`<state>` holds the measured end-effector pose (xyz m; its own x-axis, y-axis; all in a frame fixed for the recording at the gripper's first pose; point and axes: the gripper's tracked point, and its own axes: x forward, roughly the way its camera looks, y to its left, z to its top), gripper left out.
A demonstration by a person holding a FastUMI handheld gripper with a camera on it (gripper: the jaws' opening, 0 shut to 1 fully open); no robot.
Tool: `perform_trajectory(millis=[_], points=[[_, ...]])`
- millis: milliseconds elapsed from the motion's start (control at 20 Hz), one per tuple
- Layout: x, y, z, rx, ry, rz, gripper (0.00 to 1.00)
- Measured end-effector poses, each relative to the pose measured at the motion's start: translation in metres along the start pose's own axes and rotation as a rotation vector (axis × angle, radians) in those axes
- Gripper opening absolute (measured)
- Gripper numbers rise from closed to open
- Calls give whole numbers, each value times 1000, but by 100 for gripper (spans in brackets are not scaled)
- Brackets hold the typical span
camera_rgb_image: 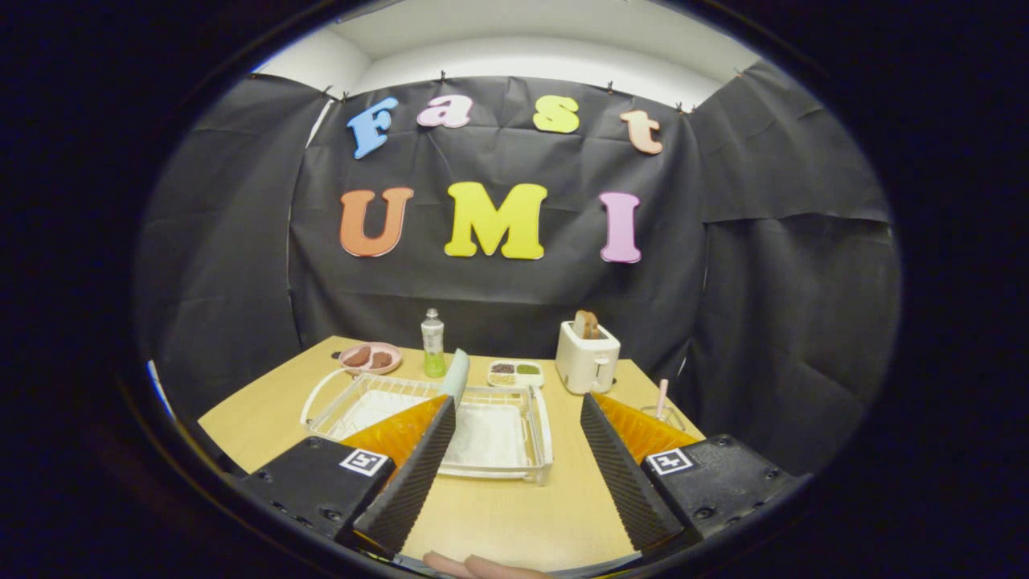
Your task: Take the plate from the dish rack, then take the spoon from the basket and place it into the plate.
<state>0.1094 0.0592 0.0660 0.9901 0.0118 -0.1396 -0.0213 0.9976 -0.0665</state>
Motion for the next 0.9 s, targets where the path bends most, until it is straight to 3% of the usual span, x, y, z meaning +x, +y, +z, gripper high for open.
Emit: perform_trajectory(millis=[350, 500, 650, 750, 900], points=[[66, 49, 55, 35, 121, 72, 100], [99, 70, 63, -21, 220, 99, 100], [131, 82, 53, -128, 344, 90, 100], [151, 83, 42, -133, 455, 63, 99], [177, 88, 22, -148, 639, 44, 90]])
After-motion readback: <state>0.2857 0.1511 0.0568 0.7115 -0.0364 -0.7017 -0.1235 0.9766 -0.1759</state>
